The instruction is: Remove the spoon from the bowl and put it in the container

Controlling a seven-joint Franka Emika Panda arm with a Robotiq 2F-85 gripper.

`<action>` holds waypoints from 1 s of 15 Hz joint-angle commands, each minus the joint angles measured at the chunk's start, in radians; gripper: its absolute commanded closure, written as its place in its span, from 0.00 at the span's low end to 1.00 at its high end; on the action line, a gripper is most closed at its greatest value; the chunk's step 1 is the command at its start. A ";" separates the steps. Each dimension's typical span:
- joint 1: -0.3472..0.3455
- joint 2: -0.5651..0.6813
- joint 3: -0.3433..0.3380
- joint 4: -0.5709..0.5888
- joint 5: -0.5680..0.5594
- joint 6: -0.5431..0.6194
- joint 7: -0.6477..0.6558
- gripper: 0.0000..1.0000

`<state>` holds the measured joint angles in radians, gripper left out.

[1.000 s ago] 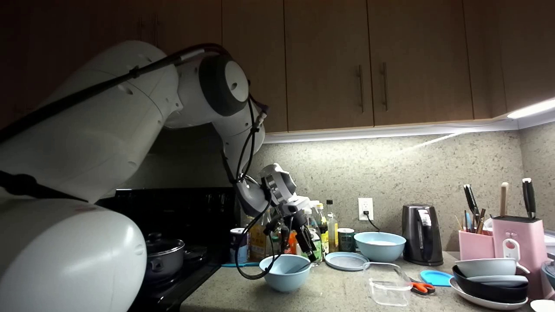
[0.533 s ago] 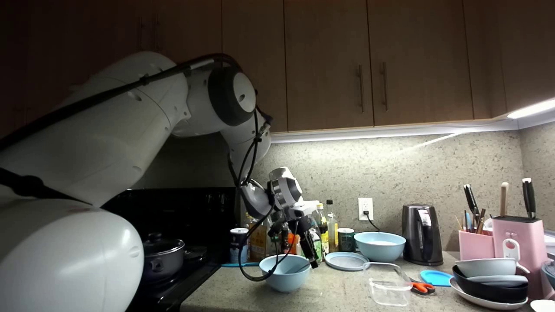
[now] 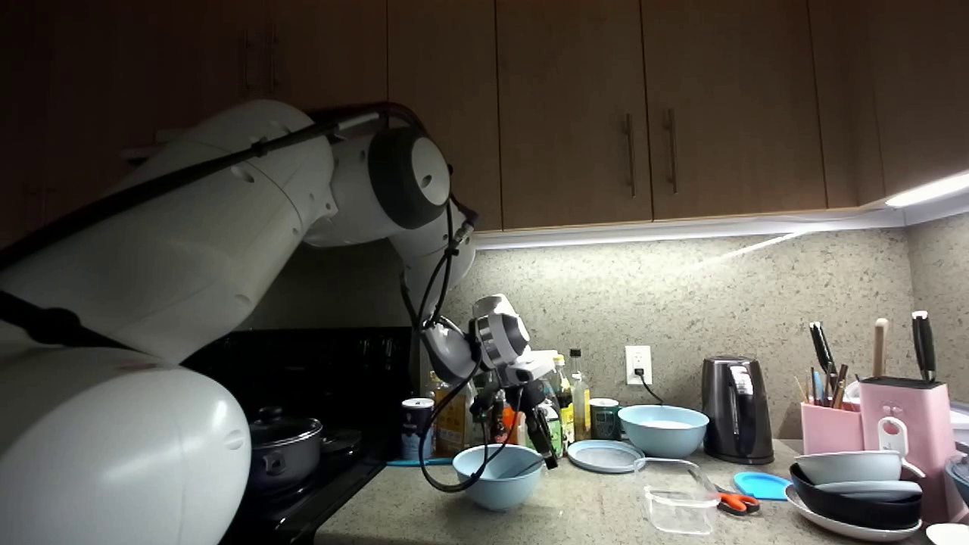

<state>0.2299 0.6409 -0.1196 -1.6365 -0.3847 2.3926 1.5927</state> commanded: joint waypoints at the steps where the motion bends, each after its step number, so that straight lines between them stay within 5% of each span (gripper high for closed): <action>1: 0.014 -0.012 -0.018 -0.007 0.010 -0.003 -0.004 0.98; 9: 0.070 -0.089 -0.089 -0.100 -0.044 0.075 0.117 0.96; 15: 0.132 -0.206 -0.164 -0.238 -0.163 0.082 0.413 0.96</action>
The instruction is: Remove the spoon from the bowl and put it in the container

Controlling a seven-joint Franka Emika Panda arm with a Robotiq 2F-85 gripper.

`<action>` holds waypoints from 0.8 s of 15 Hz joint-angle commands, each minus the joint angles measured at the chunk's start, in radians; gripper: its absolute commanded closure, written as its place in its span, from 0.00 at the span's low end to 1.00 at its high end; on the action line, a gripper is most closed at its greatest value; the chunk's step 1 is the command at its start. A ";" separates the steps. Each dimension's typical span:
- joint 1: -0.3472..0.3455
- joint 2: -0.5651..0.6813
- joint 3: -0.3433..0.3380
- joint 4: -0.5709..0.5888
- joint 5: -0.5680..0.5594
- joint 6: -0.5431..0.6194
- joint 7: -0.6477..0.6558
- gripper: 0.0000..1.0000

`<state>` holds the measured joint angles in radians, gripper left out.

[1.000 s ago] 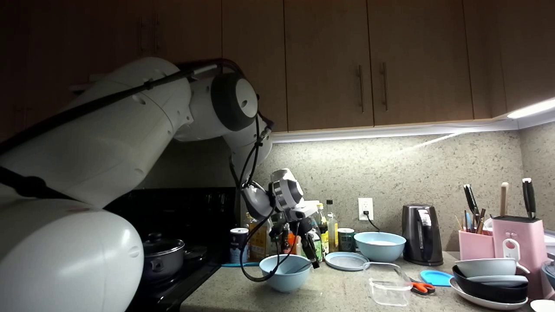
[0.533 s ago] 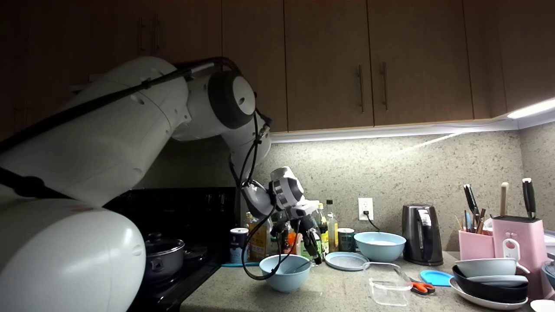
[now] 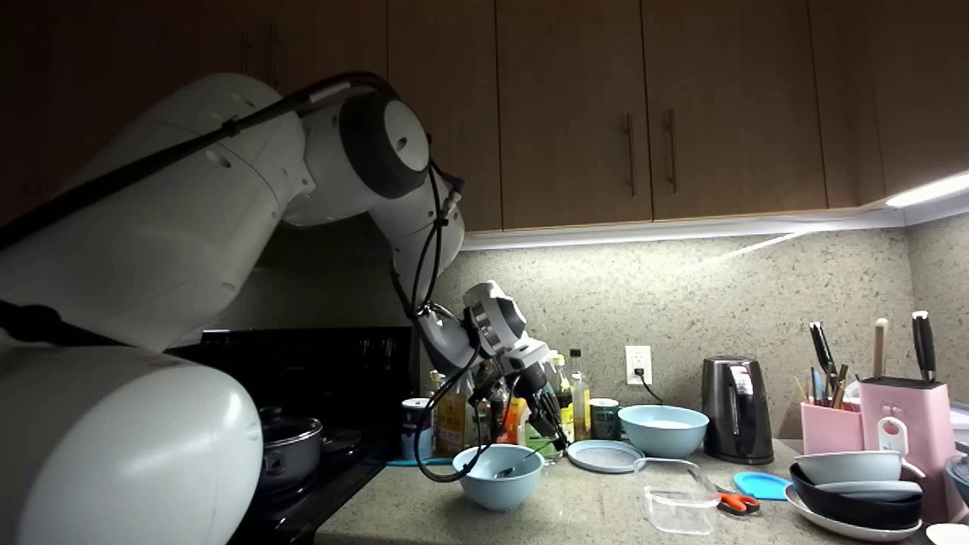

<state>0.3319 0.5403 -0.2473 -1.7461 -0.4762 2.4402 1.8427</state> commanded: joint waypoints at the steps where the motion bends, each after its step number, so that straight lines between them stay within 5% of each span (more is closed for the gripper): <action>1: 0.030 -0.131 -0.041 -0.157 -0.098 0.046 0.226 0.96; 3: -0.004 -0.172 -0.022 -0.199 -0.120 0.106 0.283 0.96; 4: -0.021 -0.095 0.009 -0.101 -0.105 0.038 0.223 0.84; 8: -0.033 -0.143 0.012 -0.152 -0.109 0.065 0.246 0.84; 9: -0.025 -0.145 0.001 -0.148 -0.128 0.068 0.268 0.96; 12: -0.018 -0.184 -0.024 -0.175 -0.177 0.086 0.365 0.96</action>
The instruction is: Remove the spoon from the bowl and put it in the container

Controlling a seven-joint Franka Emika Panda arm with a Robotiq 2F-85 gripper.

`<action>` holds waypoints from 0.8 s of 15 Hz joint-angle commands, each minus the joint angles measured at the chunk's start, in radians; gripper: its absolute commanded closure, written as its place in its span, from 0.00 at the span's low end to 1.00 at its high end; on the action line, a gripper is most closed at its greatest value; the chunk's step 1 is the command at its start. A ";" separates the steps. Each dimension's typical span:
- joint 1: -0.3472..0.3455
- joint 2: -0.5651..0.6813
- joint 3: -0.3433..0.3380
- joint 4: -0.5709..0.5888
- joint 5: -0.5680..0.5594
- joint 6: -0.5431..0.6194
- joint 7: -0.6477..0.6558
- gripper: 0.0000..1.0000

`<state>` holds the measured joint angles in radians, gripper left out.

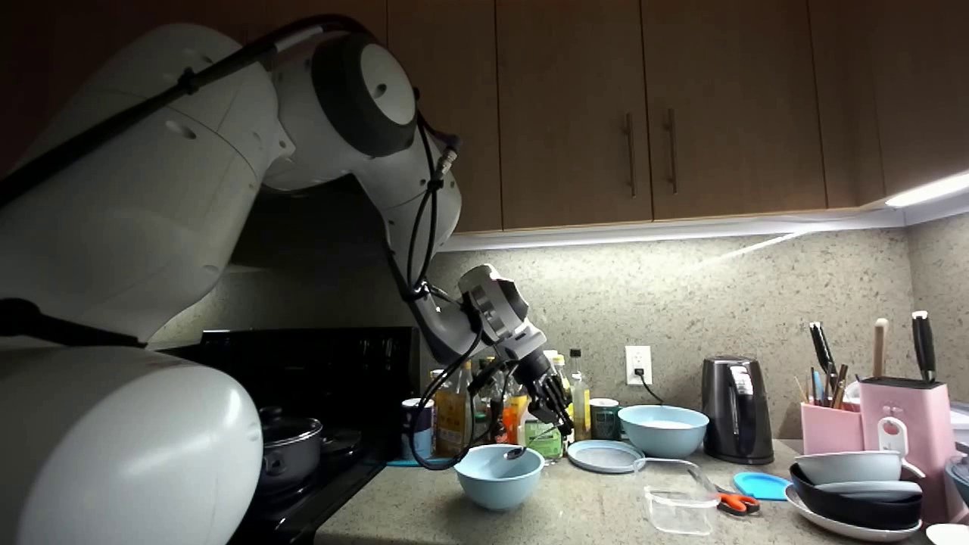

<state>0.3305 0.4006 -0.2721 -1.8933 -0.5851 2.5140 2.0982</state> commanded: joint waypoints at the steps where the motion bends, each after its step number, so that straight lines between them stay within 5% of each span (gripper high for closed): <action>1: -0.016 -0.062 -0.009 -0.043 -0.092 0.016 0.172 0.96; 12: -0.129 -0.191 0.071 -0.194 -0.125 -0.148 0.557 0.96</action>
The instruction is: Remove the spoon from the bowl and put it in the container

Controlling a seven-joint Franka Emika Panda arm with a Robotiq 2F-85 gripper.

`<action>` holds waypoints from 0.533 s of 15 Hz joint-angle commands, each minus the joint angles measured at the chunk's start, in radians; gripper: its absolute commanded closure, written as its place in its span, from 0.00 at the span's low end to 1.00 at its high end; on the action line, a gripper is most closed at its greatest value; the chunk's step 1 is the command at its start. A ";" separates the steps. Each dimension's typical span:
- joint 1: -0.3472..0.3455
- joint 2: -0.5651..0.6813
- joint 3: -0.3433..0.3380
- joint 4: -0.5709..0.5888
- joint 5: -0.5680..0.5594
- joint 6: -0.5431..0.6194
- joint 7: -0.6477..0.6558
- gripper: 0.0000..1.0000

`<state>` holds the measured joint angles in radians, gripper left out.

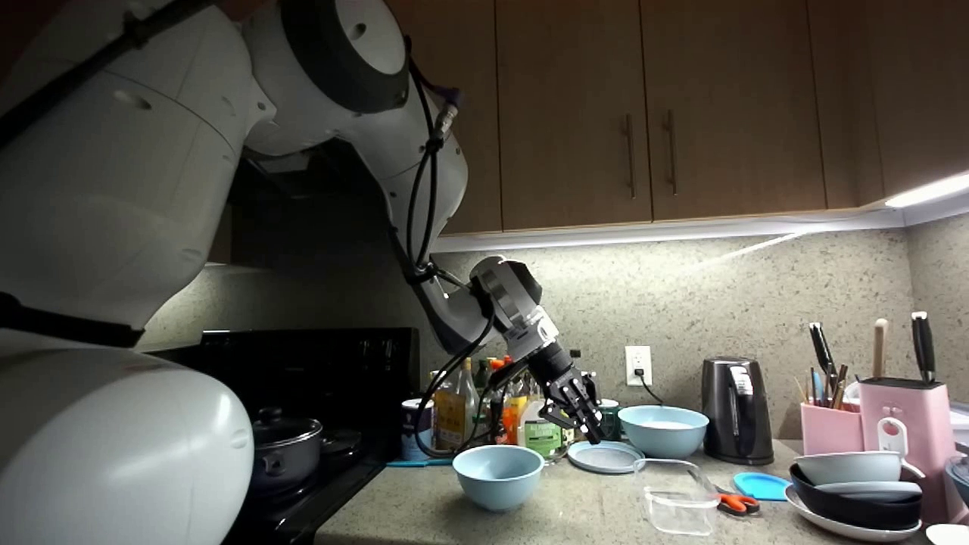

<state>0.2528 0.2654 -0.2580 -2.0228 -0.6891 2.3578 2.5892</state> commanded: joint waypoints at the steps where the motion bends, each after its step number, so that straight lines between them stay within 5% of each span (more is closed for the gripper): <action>1: -0.012 -0.010 0.014 -0.015 0.000 -0.001 0.015 0.84; 4: -0.031 -0.019 0.036 -0.028 0.000 -0.001 0.016 0.84; 5: -0.031 -0.019 0.036 -0.028 0.000 -0.001 0.016 0.96; 8: -0.033 0.027 -0.001 0.044 0.001 0.006 0.016 0.96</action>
<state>0.2255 0.2564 -0.2297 -2.0387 -0.6890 2.3570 2.6049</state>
